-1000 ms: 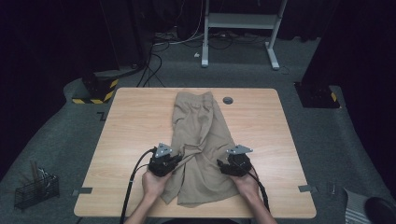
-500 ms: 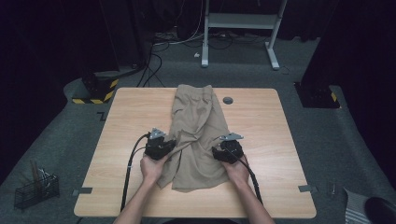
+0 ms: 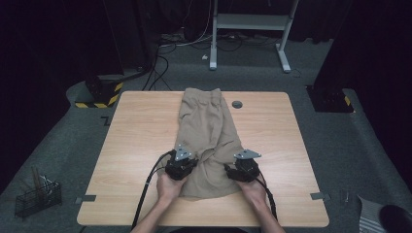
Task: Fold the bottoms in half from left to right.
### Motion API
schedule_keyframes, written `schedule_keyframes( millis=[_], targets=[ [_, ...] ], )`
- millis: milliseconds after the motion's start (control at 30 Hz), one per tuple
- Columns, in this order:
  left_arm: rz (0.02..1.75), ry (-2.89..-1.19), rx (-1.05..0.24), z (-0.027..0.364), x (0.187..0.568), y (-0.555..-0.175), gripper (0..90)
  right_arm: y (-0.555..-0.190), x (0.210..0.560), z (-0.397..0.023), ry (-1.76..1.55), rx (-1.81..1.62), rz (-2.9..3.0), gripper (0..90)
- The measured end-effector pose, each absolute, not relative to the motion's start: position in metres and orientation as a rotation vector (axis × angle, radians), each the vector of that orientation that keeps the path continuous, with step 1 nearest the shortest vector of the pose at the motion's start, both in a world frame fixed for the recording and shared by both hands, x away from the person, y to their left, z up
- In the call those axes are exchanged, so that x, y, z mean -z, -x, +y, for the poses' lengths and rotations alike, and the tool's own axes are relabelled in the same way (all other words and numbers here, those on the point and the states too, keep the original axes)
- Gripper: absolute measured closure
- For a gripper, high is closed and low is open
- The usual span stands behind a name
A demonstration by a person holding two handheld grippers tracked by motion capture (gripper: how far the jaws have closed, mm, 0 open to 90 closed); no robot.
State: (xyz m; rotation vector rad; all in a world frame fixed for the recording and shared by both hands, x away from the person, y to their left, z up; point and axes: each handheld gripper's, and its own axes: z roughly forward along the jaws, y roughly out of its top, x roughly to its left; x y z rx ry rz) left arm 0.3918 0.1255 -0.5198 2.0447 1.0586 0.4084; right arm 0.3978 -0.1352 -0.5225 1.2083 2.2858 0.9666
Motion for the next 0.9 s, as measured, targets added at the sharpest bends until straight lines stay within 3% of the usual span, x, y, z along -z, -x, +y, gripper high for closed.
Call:
schedule_keyframes(
  millis=[400,667,900],
  targets=[
    [1.154,-1.984,-0.423,0.146,0.509,-0.422,89.3,-0.421,0.524,-0.110,-1.192,-0.981,2.282,36.9],
    [0.935,-1.978,-0.525,0.122,0.471,-0.385,89.1,-0.404,0.509,-0.125,-1.143,-1.058,2.259,40.7],
    [0.886,-2.032,-0.490,0.093,0.486,-0.382,89.0,-0.400,0.523,-0.136,-1.190,-0.983,2.277,42.9]
  ],
)
